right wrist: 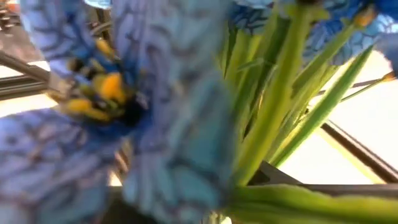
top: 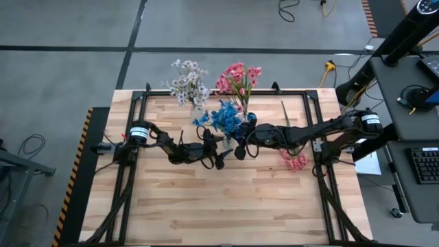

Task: Sort flowers into vase by color
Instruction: Put the blue flowers into the middle transparent vase

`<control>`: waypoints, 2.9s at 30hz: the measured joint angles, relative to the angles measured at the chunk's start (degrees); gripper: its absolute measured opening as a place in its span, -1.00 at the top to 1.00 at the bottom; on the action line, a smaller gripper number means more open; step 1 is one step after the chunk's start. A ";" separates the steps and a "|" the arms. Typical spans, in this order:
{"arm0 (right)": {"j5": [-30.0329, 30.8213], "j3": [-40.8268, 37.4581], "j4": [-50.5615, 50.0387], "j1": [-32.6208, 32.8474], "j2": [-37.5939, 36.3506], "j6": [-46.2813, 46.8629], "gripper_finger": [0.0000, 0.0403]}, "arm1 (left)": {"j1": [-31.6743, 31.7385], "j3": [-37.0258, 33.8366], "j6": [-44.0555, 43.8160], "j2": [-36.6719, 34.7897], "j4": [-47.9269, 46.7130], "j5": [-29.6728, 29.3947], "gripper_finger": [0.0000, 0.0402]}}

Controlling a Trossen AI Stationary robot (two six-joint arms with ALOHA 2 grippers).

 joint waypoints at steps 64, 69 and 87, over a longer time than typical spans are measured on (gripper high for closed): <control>-8.98 1.41 -9.56 -2.49 -0.75 3.39 0.87 | -0.04 0.00 0.51 0.00 0.07 0.54 -0.36; -7.95 1.44 -11.28 -2.79 -0.40 4.44 0.87 | -0.02 -0.03 1.12 0.05 0.84 1.33 -0.36; -8.39 1.39 -12.09 -3.15 1.21 5.38 0.87 | 0.59 -0.20 2.04 0.35 5.88 2.01 -0.36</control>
